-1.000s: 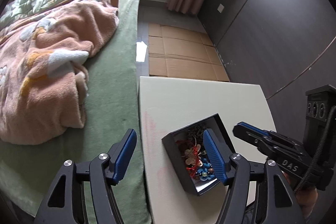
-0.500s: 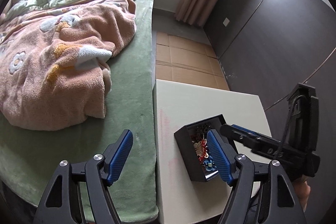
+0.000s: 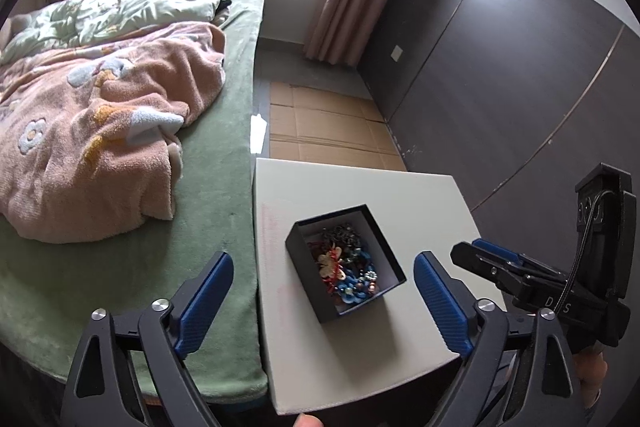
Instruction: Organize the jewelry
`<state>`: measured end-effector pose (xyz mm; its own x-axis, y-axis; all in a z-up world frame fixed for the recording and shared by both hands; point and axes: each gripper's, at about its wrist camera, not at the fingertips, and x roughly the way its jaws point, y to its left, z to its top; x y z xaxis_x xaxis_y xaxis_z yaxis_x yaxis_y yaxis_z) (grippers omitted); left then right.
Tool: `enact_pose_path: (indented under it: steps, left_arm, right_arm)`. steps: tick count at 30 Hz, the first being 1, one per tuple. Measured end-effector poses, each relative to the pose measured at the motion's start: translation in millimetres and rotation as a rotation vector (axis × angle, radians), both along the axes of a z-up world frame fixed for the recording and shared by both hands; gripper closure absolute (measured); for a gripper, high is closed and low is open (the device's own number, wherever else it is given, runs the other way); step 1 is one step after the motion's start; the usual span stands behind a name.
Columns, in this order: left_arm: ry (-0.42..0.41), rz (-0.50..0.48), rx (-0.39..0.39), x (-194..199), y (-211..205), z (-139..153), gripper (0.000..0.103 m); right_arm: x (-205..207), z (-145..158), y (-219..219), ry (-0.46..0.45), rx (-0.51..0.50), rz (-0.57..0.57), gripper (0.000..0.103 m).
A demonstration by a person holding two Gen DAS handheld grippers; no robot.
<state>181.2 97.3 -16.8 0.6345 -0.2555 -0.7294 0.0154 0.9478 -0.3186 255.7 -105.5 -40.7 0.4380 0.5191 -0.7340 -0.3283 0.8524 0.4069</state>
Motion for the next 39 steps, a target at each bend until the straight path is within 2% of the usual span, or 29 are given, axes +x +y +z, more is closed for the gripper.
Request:
enact_pose_path:
  steps: [2, 5, 9, 10, 11, 12, 15, 19, 25, 34, 39]
  left_arm:
    - [-0.026, -0.013, 0.01, -8, -8, 4, 0.009]
    - [-0.055, -0.041, 0.034, -22, -23, 10, 0.009]
    - [-0.096, -0.079, 0.043, -44, -42, 18, 0.008]
    - [-0.111, -0.089, 0.05, -51, -47, 21, 0.007]
    - [-0.125, -0.092, 0.061, -56, -51, 24, 0.005]
    - [-0.143, -0.092, 0.074, -63, -55, 27, 0.003]
    - [-0.169, -0.105, 0.103, -79, -65, 34, 0.0]
    - [-0.179, -0.114, 0.1, -100, -74, 40, 0.0]
    - [-0.199, -0.095, 0.084, -129, -74, 42, 0.0]
    - [-0.229, -0.1, 0.129, -165, -76, 46, 0.0]
    - [-0.243, -0.099, 0.146, -175, -73, 49, 0.0]
  right_arm:
    - [-12, 3, -8, -0.003, -0.011, -0.02, 0.031]
    - [-32, 6, -23, -0.006, -0.011, -0.064, 0.023]
    - [-59, 12, -42, -0.035, -0.043, -0.122, 0.02]
    - [-65, 13, -45, -0.039, -0.049, -0.133, 0.018]
    - [-72, 14, -49, -0.04, -0.051, -0.143, 0.01]
    - [-79, 16, -54, -0.038, -0.062, -0.158, 0.006]
    - [-100, 23, -66, -0.038, -0.119, -0.23, 0.001]
    - [-129, 33, -73, -0.069, -0.146, -0.248, 0.0]
    - [-166, 44, -81, -0.123, -0.129, -0.238, 0.0]
    - [-207, 54, -86, -0.166, -0.105, -0.201, 0.0]
    - [-224, 55, -94, -0.188, -0.1, -0.227, 0.0]
